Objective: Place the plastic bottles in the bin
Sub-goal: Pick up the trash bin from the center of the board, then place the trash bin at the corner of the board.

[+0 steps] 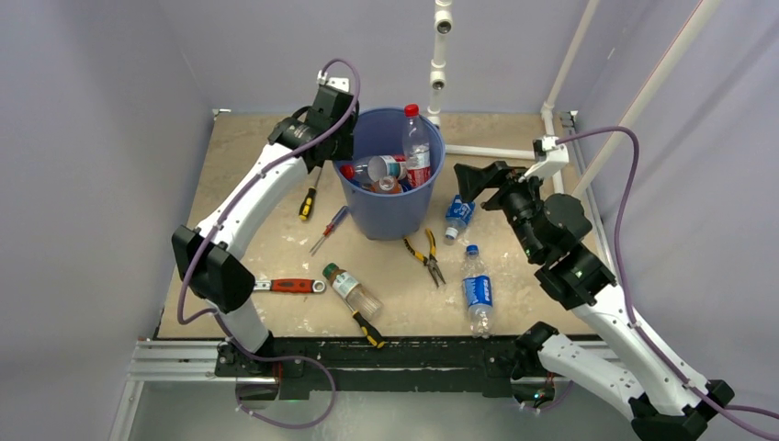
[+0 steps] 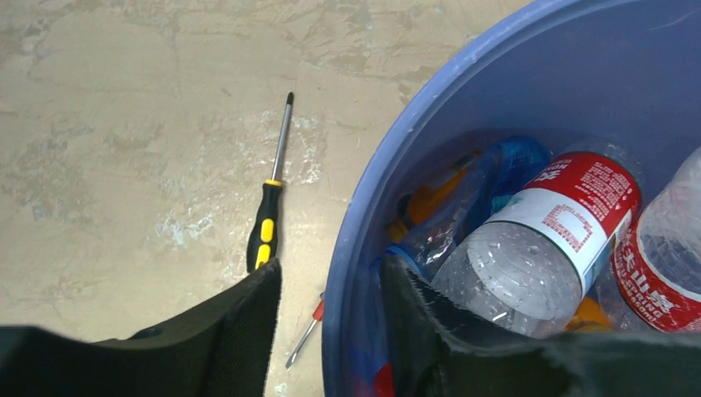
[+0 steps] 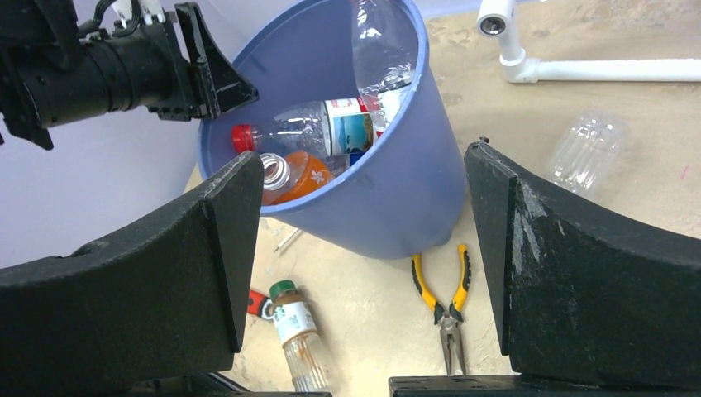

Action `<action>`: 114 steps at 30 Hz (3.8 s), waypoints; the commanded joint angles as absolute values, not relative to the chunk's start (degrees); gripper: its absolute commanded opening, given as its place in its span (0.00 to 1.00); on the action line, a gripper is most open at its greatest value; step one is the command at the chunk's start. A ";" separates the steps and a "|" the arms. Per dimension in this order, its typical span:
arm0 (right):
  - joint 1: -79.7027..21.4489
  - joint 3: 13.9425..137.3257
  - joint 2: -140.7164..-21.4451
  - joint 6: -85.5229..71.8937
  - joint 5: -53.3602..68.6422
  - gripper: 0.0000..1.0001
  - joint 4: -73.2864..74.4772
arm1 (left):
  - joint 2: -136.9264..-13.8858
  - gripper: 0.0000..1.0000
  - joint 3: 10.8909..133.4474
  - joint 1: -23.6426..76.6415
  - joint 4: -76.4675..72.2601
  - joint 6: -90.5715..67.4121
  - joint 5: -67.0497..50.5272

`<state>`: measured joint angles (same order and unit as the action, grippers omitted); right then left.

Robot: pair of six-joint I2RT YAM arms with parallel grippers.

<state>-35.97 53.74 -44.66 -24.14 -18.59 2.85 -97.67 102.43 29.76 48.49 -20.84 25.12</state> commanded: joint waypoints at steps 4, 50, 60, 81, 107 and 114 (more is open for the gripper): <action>-36.00 52.94 -42.79 -22.30 -17.67 0.89 4.01 | -99.76 0.30 108.46 29.14 49.77 -19.47 19.78; -36.03 52.54 -41.83 -22.50 -19.15 0.89 4.81 | -86.00 0.00 111.69 26.24 36.85 -26.15 24.62; -36.03 52.78 -40.62 -22.42 -18.93 0.89 6.14 | -80.35 0.00 108.58 18.47 28.69 -34.43 29.51; -36.03 50.49 -38.86 -22.94 -16.62 0.89 7.50 | -68.40 0.00 82.43 5.19 5.59 -53.03 46.14; -36.06 50.01 -39.81 -24.89 -15.24 0.88 7.44 | -64.60 0.00 71.42 0.29 9.71 -61.66 52.63; -36.08 50.41 -40.18 -24.89 -15.49 0.88 7.52 | -64.43 0.00 67.94 0.08 11.90 -64.40 51.89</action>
